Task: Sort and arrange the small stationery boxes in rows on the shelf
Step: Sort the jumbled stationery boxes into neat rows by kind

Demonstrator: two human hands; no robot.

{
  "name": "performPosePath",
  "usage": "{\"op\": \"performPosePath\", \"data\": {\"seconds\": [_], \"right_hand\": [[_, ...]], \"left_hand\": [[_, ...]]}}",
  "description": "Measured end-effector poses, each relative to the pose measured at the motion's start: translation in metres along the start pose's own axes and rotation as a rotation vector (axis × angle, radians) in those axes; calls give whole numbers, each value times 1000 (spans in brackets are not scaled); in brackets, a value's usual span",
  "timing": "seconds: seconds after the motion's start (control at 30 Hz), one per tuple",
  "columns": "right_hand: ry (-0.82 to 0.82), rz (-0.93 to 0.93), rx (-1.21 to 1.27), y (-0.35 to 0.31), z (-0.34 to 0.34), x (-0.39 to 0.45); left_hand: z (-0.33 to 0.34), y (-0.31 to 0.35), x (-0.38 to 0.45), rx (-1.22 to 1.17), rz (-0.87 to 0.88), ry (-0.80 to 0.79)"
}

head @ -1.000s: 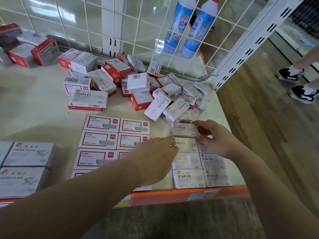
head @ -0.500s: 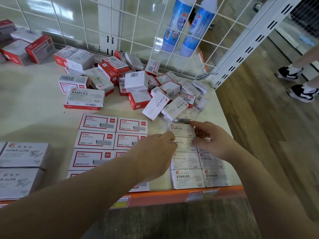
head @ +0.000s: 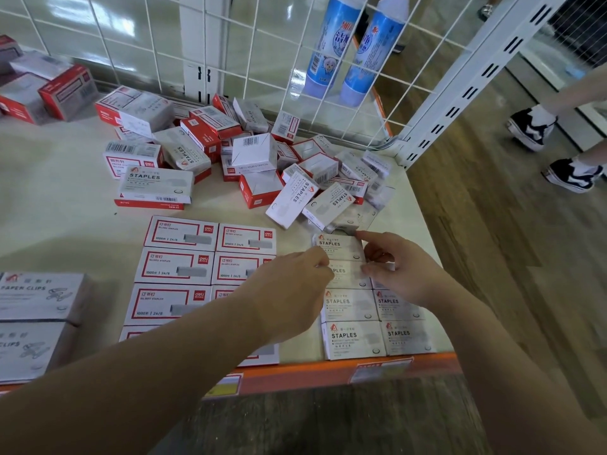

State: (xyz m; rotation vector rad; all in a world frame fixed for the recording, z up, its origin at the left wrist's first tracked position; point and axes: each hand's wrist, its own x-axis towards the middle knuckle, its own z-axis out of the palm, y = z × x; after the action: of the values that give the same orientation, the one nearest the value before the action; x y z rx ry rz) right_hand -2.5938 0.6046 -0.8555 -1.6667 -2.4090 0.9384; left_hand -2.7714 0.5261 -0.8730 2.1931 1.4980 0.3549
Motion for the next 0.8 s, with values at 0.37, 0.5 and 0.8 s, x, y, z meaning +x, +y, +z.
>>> {"op": "performPosePath", "data": {"seconds": [0.37, 0.5, 0.8], "right_hand": [[52, 1, -65, -2, 0, -3], [224, -38, -61, -5, 3, -4], [390, -53, -37, -39, 15, 18]], "left_hand": [[-6, 2, -4, 24, 1, 17], [-16, -3, -11, 63, -15, 28], [-29, -25, -29, 162, -235, 73]]}}
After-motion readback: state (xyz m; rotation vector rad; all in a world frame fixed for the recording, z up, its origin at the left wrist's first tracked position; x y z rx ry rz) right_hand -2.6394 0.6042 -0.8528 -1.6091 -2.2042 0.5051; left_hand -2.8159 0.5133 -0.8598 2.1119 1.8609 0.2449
